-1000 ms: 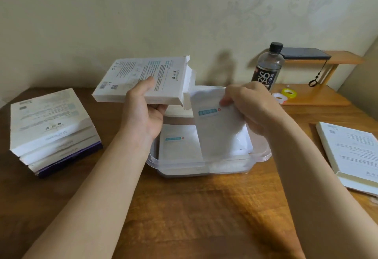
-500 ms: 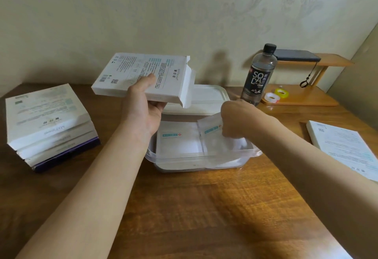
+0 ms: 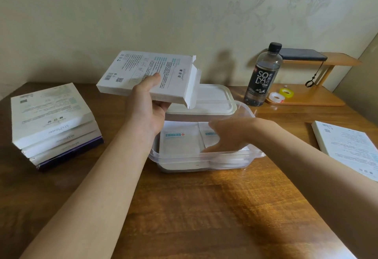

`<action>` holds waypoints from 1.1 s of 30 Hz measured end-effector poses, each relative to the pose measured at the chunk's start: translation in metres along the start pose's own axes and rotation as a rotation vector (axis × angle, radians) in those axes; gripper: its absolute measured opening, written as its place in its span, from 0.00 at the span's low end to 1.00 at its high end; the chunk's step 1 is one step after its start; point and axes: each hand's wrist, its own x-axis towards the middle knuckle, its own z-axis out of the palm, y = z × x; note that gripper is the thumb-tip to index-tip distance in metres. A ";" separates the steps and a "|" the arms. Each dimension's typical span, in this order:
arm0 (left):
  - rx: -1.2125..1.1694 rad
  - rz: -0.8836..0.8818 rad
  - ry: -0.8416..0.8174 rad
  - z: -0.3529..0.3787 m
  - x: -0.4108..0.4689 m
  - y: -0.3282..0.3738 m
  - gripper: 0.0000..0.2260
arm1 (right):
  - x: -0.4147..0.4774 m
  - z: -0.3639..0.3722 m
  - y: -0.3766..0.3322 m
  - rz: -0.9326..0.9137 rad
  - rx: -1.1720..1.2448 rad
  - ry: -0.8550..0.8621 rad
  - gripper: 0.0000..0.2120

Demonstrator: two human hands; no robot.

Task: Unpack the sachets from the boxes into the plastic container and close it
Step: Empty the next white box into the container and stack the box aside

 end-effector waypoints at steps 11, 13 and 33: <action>0.000 -0.007 -0.017 -0.002 0.002 0.000 0.14 | 0.000 -0.008 0.010 -0.055 -0.026 -0.054 0.44; 0.002 -0.005 -0.020 -0.002 0.002 0.000 0.15 | -0.001 -0.010 0.014 -0.065 -0.037 -0.068 0.50; 0.025 0.003 -0.028 -0.002 0.002 0.000 0.16 | -0.001 -0.004 0.017 -0.104 -0.068 -0.033 0.42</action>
